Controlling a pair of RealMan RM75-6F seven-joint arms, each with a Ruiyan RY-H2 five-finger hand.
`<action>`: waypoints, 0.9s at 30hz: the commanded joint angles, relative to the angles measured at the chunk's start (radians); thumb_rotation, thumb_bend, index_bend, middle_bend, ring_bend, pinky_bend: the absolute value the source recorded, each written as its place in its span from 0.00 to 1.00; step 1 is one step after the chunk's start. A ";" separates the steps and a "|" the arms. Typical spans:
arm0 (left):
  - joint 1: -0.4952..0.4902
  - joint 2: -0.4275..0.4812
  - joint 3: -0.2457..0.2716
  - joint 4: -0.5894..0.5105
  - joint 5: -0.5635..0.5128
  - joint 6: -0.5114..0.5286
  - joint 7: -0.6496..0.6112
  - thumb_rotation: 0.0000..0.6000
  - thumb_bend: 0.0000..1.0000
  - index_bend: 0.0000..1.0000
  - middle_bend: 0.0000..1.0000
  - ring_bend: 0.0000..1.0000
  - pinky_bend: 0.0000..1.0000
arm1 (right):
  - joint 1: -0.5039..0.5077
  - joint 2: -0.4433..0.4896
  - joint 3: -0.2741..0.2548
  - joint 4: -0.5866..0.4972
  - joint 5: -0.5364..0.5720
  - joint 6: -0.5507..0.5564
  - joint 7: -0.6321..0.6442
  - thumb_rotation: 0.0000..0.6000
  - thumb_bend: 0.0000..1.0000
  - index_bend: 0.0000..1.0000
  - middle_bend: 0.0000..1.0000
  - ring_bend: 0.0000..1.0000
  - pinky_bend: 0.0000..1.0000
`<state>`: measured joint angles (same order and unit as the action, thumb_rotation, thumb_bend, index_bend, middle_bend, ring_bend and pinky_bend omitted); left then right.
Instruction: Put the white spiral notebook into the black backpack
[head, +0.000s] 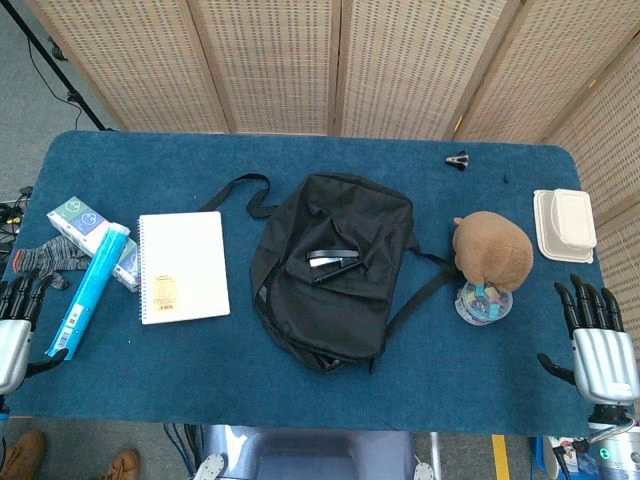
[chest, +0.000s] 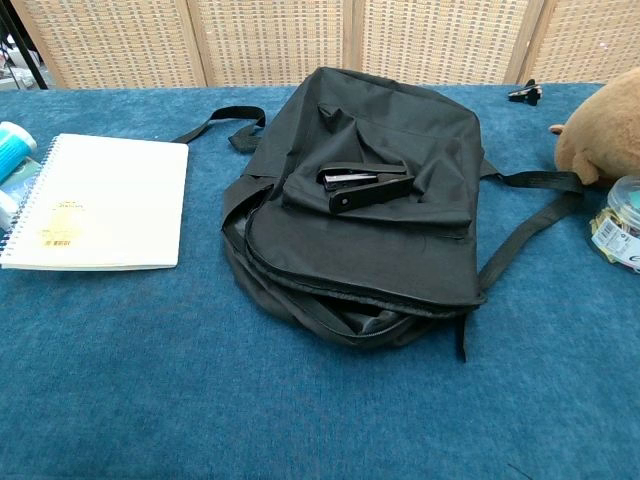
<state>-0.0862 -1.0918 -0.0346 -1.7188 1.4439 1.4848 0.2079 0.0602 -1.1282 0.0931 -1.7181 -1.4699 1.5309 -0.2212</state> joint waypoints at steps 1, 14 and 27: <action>-0.007 -0.002 0.004 0.006 -0.001 -0.019 0.002 1.00 0.00 0.00 0.00 0.00 0.00 | 0.000 0.002 0.000 -0.004 0.002 -0.002 0.003 1.00 0.00 0.00 0.00 0.00 0.00; -0.143 -0.218 0.015 0.306 0.102 -0.175 -0.020 1.00 0.00 0.00 0.00 0.00 0.00 | -0.003 0.020 0.009 -0.018 0.022 -0.004 0.035 1.00 0.00 0.00 0.00 0.00 0.00; -0.248 -0.495 0.017 0.656 0.175 -0.216 -0.053 1.00 0.00 0.00 0.00 0.00 0.00 | 0.002 0.028 0.014 -0.013 0.037 -0.021 0.059 1.00 0.00 0.00 0.00 0.00 0.00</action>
<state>-0.3133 -1.5528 -0.0162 -1.0981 1.6032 1.2716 0.1584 0.0617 -1.1003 0.1064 -1.7316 -1.4340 1.5101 -0.1631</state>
